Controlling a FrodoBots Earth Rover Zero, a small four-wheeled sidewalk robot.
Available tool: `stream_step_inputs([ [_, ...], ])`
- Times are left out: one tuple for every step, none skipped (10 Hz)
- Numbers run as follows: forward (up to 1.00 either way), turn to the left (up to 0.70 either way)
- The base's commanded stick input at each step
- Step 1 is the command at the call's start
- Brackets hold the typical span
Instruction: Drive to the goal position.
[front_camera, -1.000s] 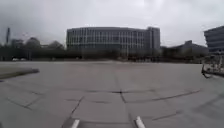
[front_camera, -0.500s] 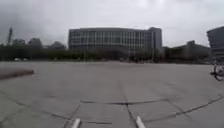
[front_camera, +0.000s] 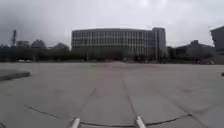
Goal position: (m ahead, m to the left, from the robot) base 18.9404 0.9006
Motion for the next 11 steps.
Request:
stream_step_inputs([
  [1.00,-0.35],
  [1.00,-0.35],
  [1.00,-0.35],
  [1.00,-0.30],
  [1.00,0.05],
  [1.00,0.05],
  [1.00,0.05],
  [1.00,0.05],
  [1.00,0.05],
  [1.00,0.05],
  [1.00,0.05],
])
